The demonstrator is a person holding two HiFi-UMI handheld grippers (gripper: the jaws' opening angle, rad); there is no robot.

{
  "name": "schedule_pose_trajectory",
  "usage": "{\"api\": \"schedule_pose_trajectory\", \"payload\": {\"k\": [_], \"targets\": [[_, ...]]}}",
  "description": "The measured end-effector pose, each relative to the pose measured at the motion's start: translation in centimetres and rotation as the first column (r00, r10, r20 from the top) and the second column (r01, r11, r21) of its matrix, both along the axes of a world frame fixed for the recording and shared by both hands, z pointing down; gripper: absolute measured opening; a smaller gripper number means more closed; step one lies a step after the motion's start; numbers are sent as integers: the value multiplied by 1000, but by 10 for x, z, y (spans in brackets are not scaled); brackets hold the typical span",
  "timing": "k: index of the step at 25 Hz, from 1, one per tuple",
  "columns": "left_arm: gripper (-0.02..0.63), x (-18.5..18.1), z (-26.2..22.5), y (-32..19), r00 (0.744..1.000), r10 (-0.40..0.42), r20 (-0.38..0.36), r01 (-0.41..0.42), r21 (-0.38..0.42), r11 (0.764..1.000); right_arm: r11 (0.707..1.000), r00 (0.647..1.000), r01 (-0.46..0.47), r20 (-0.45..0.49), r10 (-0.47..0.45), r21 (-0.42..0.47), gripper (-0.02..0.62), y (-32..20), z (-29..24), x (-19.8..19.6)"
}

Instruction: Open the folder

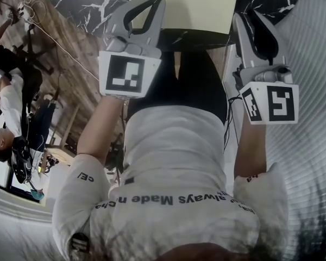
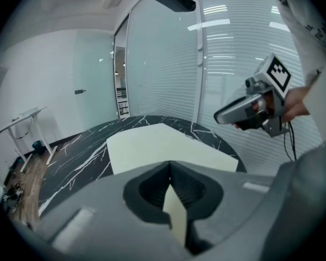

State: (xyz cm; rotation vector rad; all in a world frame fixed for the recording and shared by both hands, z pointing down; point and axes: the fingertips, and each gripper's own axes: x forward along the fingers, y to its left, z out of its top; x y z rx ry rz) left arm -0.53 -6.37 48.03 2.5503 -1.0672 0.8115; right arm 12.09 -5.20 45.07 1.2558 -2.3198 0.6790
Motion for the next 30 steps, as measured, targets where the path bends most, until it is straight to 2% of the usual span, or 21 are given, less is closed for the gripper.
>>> {"api": "schedule_pose_trajectory", "payload": {"k": [11, 20, 30], "targets": [[3, 0, 38, -2, 993, 40, 115, -42, 22, 999, 998, 999, -23, 29, 25, -60, 109, 4, 47, 1], [2, 0, 52, -1, 974, 40, 222, -53, 51, 997, 988, 991, -81, 91, 94, -132, 149, 8, 71, 6], [2, 0, 60, 1, 969, 38, 243, -47, 29, 998, 976, 982, -112, 132, 138, -185, 156, 13, 84, 4]]}}
